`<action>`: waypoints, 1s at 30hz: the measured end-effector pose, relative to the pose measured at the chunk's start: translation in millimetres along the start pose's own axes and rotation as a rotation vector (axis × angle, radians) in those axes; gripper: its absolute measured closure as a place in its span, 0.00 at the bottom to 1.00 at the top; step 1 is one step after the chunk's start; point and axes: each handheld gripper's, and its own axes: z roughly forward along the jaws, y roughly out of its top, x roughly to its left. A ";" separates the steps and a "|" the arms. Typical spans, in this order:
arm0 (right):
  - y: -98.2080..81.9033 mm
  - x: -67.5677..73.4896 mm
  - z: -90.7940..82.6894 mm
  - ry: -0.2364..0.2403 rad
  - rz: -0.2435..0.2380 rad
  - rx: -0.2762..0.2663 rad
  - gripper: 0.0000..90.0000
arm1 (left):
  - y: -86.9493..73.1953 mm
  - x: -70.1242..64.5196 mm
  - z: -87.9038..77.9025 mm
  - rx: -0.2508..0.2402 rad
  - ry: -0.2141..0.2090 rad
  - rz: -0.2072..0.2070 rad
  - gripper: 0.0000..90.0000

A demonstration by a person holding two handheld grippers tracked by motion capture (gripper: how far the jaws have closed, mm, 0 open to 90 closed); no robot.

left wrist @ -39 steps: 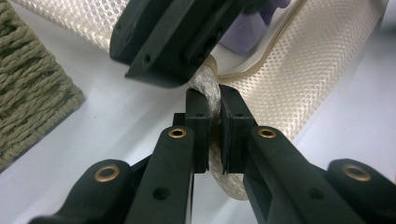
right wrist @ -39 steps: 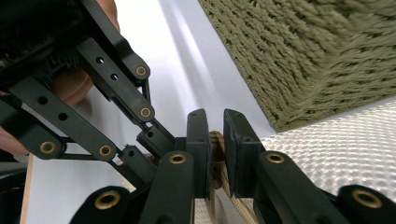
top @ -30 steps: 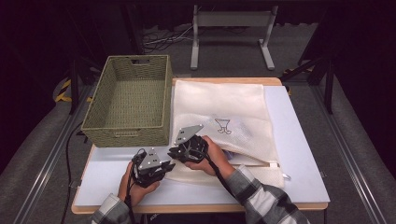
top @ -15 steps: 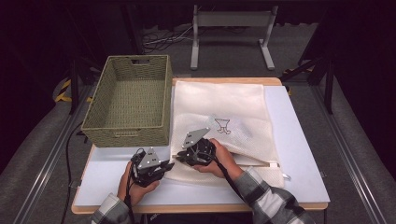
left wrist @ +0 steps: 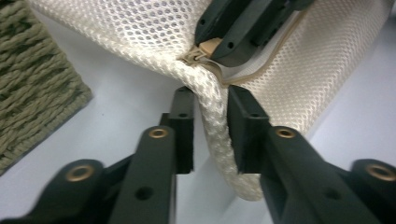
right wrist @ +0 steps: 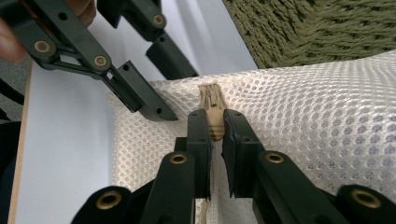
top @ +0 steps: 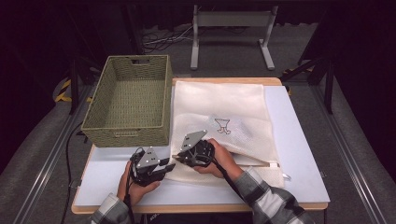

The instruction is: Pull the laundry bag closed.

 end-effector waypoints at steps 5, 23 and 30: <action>0.0 4.0 -0.3 -0.015 -0.020 0.000 0.91 | 0.9 3.2 -0.6 -0.008 -0.007 -0.022 0.74; -2.0 8.9 -4.9 -0.052 -0.047 -0.031 0.91 | 5.9 7.8 -2.0 -0.009 -0.017 -0.042 0.90; -2.3 9.5 -4.8 -0.053 -0.055 -0.031 0.91 | 6.2 7.9 -2.5 -0.005 -0.015 -0.049 0.92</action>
